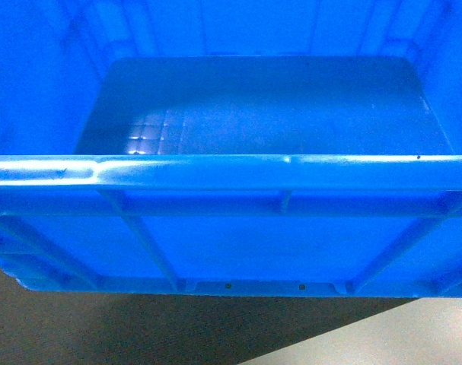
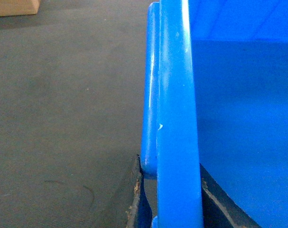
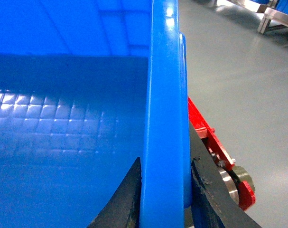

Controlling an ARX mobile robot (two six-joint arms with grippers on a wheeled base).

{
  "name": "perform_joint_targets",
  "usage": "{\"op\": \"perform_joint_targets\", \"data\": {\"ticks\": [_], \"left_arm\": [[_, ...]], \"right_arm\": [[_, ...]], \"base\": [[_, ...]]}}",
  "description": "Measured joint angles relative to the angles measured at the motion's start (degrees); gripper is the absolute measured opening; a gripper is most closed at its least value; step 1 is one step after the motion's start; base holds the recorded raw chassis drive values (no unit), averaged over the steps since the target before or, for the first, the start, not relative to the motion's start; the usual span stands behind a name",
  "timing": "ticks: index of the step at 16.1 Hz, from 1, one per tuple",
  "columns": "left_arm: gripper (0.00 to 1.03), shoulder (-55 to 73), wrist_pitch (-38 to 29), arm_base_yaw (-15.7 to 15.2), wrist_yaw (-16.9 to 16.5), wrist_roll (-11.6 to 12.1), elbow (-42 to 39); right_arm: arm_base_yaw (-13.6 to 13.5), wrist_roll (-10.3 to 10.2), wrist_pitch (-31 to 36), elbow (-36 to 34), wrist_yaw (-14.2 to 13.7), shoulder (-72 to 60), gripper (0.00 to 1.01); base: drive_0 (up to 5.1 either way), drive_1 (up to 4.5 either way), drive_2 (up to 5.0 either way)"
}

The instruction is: Place box next to blue box on left shelf

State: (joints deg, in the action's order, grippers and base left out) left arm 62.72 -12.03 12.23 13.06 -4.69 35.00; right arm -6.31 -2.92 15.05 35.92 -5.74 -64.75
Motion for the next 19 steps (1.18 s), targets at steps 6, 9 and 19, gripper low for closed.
{"op": "perform_joint_targets", "data": {"ticks": [6, 9, 19], "left_arm": [[0.18, 0.0, 0.02, 0.0, 0.02, 0.0, 0.0], [0.18, 0.0, 0.0, 0.0, 0.0, -0.02, 0.0], [0.18, 0.0, -0.02, 0.0, 0.02, -0.02, 0.0]], "right_arm": [[0.0, 0.0, 0.0, 0.0, 0.0, 0.0, 0.22], [0.0, 0.0, 0.0, 0.0, 0.0, 0.0, 0.22], [0.0, 0.0, 0.0, 0.0, 0.0, 0.0, 0.21]], "base": [[0.0, 0.0, 0.0], [0.0, 0.0, 0.0], [-1.1, -1.14, -1.1]]}}
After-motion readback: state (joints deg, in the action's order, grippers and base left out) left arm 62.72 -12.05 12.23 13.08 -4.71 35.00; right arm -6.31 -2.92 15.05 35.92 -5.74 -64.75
